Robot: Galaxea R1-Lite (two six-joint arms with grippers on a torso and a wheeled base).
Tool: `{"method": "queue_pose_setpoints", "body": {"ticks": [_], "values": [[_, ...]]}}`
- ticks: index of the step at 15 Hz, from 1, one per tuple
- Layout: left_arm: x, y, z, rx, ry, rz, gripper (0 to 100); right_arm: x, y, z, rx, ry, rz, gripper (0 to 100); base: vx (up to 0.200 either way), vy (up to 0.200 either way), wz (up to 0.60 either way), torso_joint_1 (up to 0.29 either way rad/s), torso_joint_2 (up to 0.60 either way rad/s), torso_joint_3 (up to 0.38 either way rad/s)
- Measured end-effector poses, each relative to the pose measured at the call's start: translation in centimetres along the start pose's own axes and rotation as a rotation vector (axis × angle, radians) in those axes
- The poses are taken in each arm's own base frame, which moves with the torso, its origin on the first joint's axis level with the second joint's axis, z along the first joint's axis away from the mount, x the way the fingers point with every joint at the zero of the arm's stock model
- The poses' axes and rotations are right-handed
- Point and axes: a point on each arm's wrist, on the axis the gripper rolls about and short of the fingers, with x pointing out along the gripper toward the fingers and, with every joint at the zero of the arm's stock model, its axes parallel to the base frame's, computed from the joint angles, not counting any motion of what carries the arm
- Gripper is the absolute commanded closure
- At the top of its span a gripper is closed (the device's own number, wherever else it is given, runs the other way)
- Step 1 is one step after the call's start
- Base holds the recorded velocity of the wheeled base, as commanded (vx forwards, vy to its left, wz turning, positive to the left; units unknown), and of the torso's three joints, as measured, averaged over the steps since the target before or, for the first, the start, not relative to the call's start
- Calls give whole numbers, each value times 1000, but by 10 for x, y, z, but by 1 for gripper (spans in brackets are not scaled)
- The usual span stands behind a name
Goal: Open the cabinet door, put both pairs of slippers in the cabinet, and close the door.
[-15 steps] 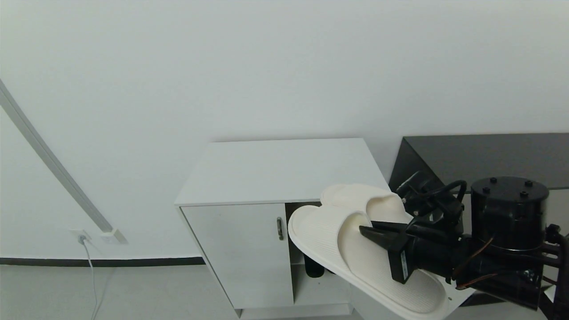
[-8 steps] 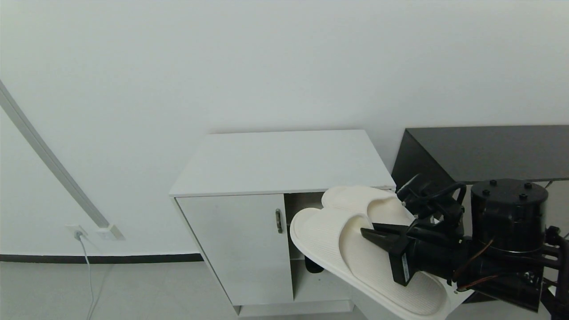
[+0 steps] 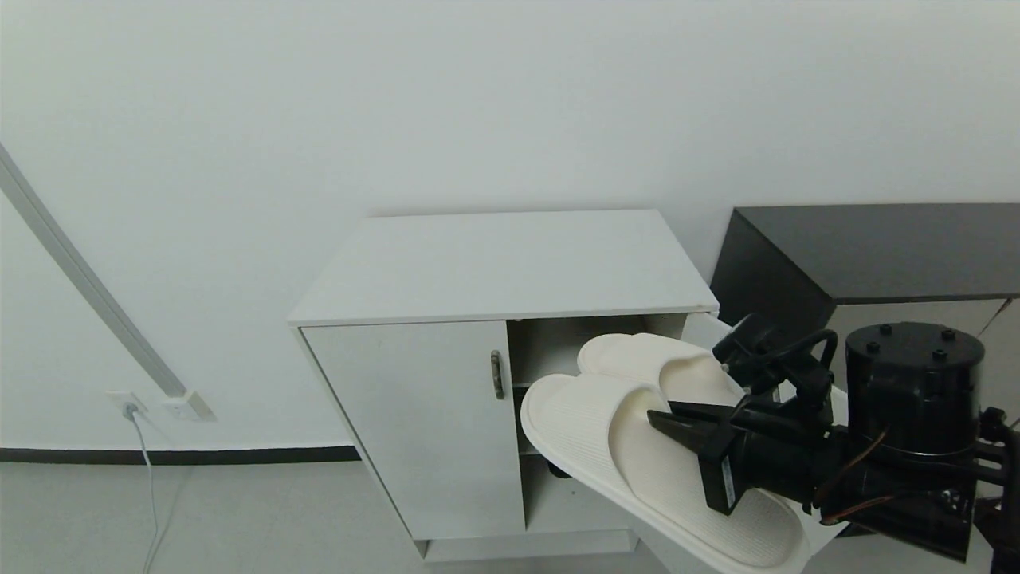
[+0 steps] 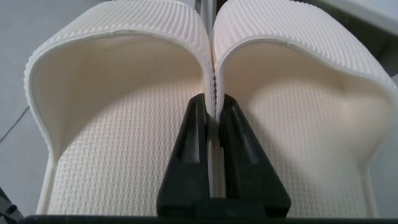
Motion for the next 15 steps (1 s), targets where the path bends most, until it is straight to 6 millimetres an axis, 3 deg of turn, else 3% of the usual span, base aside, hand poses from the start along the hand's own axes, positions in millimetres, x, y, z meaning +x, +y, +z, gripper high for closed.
{"method": "queue_pose_setpoints", "body": {"ticks": [15], "values": [[0, 0, 0, -1, 0, 1, 100, -6, 1, -5, -2, -16, -5, 100, 0, 0, 0, -195, 521, 322]]}}
